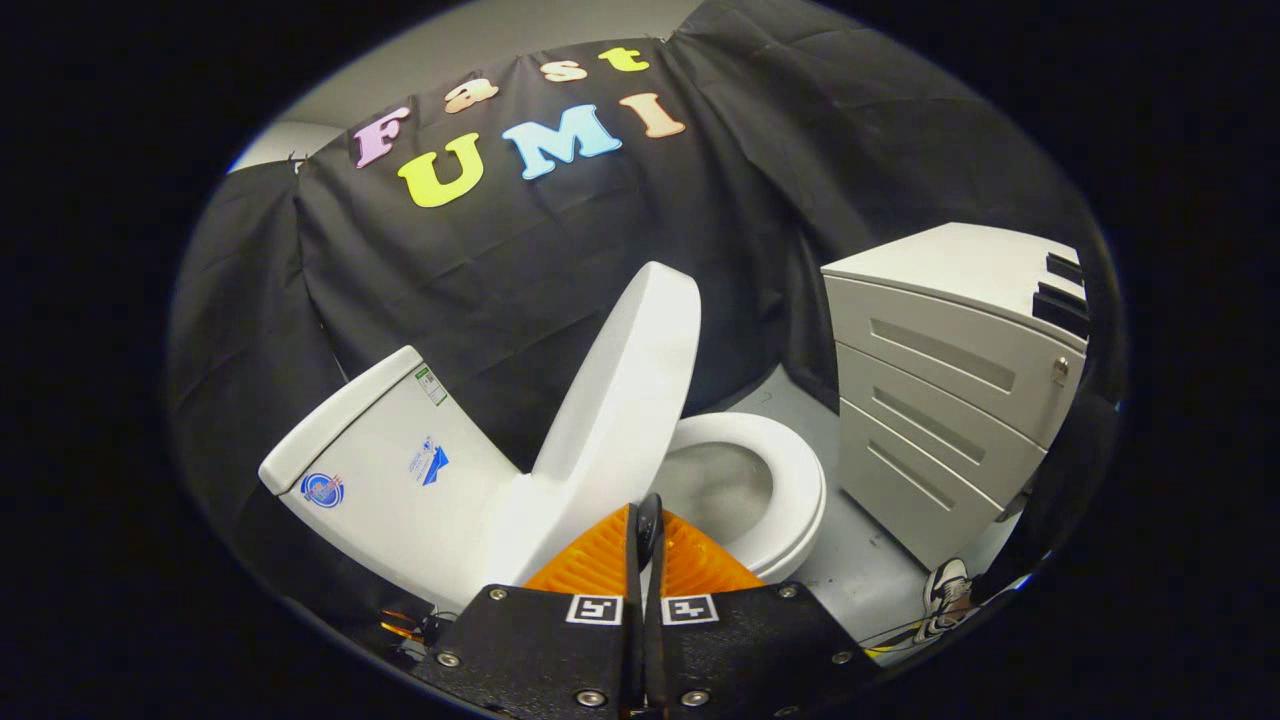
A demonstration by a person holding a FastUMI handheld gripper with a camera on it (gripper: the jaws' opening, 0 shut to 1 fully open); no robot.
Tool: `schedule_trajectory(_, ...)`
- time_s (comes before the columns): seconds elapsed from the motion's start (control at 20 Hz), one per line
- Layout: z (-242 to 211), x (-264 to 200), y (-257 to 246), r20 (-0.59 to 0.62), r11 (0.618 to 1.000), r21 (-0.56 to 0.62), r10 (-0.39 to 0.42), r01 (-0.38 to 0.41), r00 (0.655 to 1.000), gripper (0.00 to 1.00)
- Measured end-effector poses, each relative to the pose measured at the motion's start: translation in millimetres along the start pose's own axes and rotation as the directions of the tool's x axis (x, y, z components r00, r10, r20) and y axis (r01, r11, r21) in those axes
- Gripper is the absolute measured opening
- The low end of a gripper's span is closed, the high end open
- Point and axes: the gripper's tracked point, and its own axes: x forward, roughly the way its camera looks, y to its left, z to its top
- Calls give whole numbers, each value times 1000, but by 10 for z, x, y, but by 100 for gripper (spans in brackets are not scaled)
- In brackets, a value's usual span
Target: Open the toilet lid.
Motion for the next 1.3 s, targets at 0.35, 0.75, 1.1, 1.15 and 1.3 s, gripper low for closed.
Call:
schedule_trajectory(0.35,147,-89,317,51,990,-137,-28,35,998,0)
schedule_trajectory(0.75,283,-208,796,115,965,-250,-46,74,992,0)
schedule_trajectory(1.1,334,-302,1378,163,927,-366,-18,77,986,0)
schedule_trajectory(1.15,333,-310,1464,166,919,-387,-13,77,986,0)
schedule_trajectory(1.3,322,-316,1758,170,902,-427,12,63,985,0)
